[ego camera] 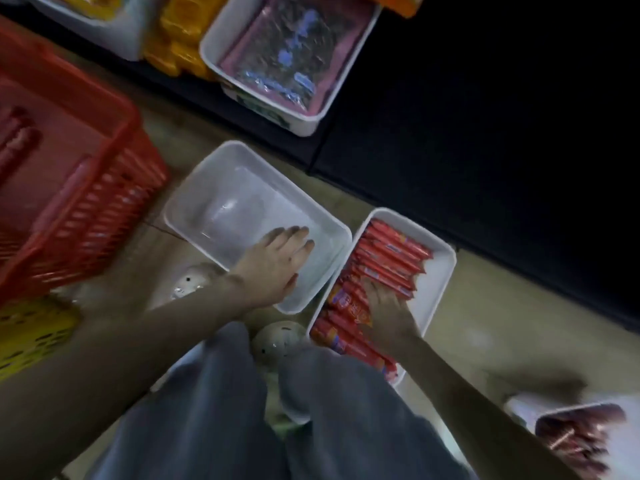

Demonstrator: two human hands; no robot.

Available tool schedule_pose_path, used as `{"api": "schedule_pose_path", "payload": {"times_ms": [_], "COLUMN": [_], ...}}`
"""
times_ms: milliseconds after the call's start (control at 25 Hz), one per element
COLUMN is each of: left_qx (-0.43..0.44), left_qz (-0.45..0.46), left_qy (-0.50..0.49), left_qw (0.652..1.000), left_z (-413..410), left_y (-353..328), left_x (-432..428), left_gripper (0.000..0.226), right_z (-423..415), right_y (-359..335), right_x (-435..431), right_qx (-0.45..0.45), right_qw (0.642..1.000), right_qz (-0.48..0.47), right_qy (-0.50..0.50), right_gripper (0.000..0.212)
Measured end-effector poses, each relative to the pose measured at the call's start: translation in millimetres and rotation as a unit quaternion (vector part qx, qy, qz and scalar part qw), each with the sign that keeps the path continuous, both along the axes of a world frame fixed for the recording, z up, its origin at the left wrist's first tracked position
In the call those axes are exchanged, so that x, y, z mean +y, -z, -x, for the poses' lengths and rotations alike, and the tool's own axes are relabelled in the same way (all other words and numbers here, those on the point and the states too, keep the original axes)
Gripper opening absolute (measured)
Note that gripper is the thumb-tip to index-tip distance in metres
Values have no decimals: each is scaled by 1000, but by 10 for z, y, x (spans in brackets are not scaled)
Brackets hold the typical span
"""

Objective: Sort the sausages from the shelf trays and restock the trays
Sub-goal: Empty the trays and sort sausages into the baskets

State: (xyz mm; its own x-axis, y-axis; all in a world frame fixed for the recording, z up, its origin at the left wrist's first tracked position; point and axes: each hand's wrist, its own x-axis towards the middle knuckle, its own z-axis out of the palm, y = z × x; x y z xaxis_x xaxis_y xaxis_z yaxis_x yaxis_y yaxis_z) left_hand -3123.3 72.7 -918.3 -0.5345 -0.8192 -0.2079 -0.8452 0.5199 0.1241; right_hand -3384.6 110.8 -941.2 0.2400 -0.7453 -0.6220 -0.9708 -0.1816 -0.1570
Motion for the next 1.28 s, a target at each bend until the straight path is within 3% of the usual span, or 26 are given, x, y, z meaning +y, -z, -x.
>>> {"api": "schedule_pose_path", "payload": {"times_ms": [240, 440, 520, 640, 840, 1000, 1160, 1280], "left_qx": [-2, -18, -33, -37, -12, -6, -21, -13], "left_qz": [33, 81, 85, 85, 83, 78, 79, 89], "left_qy": [107, 147, 148, 161, 148, 135, 145, 147], "left_qw": [994, 986, 985, 982, 985, 988, 986, 985], "left_z": [395, 411, 420, 469, 475, 460, 475, 456], "left_y": [613, 533, 499, 493, 553, 557, 499, 468], "left_x": [172, 102, 76, 74, 100, 65, 43, 48], "left_gripper": [55, 59, 63, 58, 57, 59, 59, 55], "right_z": [80, 186, 217, 283, 455, 503, 319, 207], "right_y": [494, 527, 494, 377, 402, 486, 543, 582], "right_x": [235, -21, -17, 126, 596, 598, 556, 594], "right_qx": [-45, -42, -57, -31, -27, -23, 25, 64], "right_qw": [991, 984, 990, 999, 982, 979, 967, 968], "right_qz": [-77, -157, -118, 24, 24, 51, 60, 93], "right_qy": [104, 71, 44, -13, -183, -196, -246, -225], "right_gripper": [88, 88, 85, 85, 103, 86, 110, 116]}}
